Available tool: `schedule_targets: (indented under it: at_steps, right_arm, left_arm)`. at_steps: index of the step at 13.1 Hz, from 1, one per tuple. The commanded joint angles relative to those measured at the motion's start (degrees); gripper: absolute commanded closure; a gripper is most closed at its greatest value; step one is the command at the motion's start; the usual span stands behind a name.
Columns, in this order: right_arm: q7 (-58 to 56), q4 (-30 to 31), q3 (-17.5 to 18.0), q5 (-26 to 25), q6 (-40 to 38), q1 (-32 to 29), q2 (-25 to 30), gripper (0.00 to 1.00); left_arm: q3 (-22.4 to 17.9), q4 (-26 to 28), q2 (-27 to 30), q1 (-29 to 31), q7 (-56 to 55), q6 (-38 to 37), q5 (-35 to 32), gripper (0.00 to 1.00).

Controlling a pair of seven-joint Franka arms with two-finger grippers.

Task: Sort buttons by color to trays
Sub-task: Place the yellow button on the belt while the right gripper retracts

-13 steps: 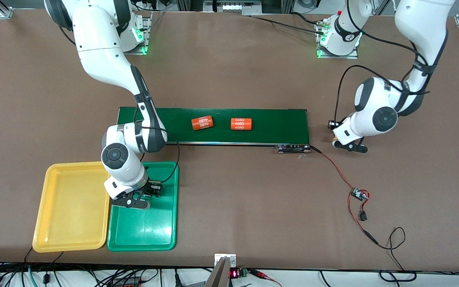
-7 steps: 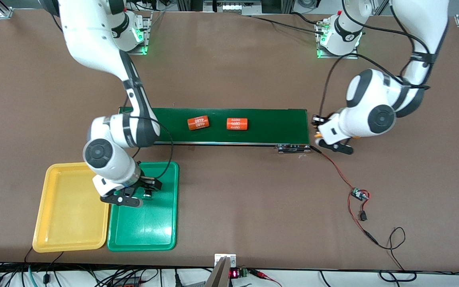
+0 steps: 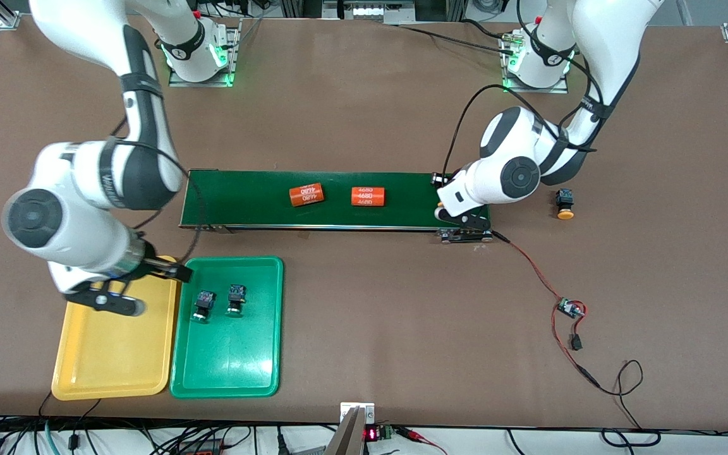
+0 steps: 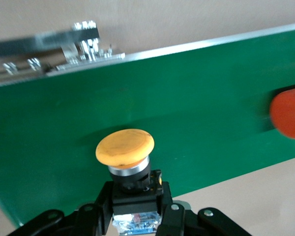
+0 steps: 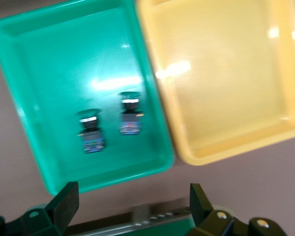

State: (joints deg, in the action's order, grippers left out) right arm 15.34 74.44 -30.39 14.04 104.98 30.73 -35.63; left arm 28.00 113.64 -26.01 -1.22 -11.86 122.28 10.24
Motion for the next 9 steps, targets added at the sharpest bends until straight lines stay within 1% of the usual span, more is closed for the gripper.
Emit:
schedule_targets:
  at_steps: [1,2,3,5,6,7,8,9]
  right_arm:
    - [-7.31,1.14,-5.55,0.98,-4.06,-0.49,3.19,0.0]
    - [-11.09,1.49,-5.91,0.99,-4.34,-1.11,5.2,0.0]
    - [-11.99,1.84,-5.91,0.73,-5.91,-1.72,7.05,0.0]
    - [-11.92,1.76,-4.95,0.37,-8.99,-4.26,9.6,0.0]
    - [-12.09,1.76,-2.42,0.2,-9.78,-7.06,10.58,0.0]
    - [-12.09,1.67,1.69,-1.11,-11.09,-11.35,11.98,0.0]
    - [-12.0,1.58,6.08,-3.21,-11.72,-15.23,12.95,0.0]
    - [-11.83,1.67,10.48,-5.67,-11.81,-18.74,14.18,0.0]
  left_arm:
    - [0.04,0.09,-0.01,0.34,0.16,0.24,1.01,0.0]
    - [0.04,-0.09,1.21,0.95,0.08,-0.37,1.01,0.0]
    - [-0.05,-0.26,3.22,1.21,0.08,-2.55,1.01,0.0]
    - [-0.75,-2.1,6.83,3.4,0.16,-9.31,0.49,0.0]
    - [-2.32,-3.42,8.24,4.63,0.25,-13.17,0.4,0.0]
    - [-5.29,-4.65,8.77,4.73,0.6,-16.17,-0.39,0.0]
    - [-7.93,-6.23,8.78,4.73,0.87,-18.72,-2.74,0.0]
    - [-9.61,-6.68,8.78,4.82,0.87,-19.79,-6.68,0.0]
